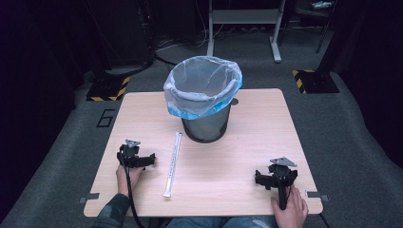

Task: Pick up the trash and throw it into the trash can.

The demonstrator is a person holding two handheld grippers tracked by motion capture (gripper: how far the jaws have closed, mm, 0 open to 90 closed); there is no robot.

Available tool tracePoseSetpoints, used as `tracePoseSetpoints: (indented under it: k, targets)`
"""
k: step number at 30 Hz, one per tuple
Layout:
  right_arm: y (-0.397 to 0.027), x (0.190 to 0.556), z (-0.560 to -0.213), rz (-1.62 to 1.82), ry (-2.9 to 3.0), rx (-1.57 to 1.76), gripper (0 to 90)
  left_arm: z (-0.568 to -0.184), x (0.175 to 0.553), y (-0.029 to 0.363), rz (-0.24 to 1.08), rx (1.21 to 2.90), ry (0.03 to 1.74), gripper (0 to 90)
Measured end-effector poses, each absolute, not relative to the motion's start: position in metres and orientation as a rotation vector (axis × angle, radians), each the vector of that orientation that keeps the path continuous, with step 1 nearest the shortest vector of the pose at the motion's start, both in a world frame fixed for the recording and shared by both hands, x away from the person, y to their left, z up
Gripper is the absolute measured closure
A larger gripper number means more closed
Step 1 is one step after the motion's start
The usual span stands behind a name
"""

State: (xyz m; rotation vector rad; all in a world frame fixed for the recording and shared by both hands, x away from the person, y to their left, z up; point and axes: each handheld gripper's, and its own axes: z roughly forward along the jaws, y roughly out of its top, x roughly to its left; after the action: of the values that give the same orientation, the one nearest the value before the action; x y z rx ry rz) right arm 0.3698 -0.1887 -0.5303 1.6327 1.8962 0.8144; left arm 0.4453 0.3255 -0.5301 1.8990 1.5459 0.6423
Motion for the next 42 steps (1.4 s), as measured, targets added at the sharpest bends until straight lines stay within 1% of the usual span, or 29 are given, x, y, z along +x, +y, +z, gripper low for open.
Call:
tracePoseSetpoints:
  k: [9, 13, 19, 25, 31, 39, 42]
  targets:
    - [-0.189, 0.37, -0.53, 0.813, 1.901, 1.63, 0.0, -0.53, 0.444, 0.324, 0.667, 1.908, 1.527, 0.1]
    - [-0.189, 0.37, -0.53, 0.813, 1.902, 1.629, 0.0, -0.529, 0.445, 0.325, 0.649, 1.913, 1.532, 0.0]
    - [-0.189, 0.37, -0.53, 0.813, 1.902, 1.63, 0.0, -0.528, 0.445, 0.322, 0.658, 1.936, 1.511, 0.5]
    - [-0.189, 0.37, -0.53, 0.813, 1.899, 1.637, 0.0, -0.524, 0.445, 0.315, 0.609, 1.936, 1.504, 1.0]
    - [-0.188, 0.37, -0.53, 0.813, 1.898, 1.637, 0.0, -0.513, 0.449, 0.299, 0.598, 1.953, 1.459, 0.9]
    - [-0.188, 0.37, -0.53, 0.813, 1.898, 1.637, 0.0, -0.498, 0.451, 0.269, 0.572, 1.978, 1.381, 1.0]
    - [-0.188, 0.37, -0.53, 0.813, 1.898, 1.637, 0.0, -0.496, 0.451, 0.266, 0.568, 1.991, 1.364, 1.0]
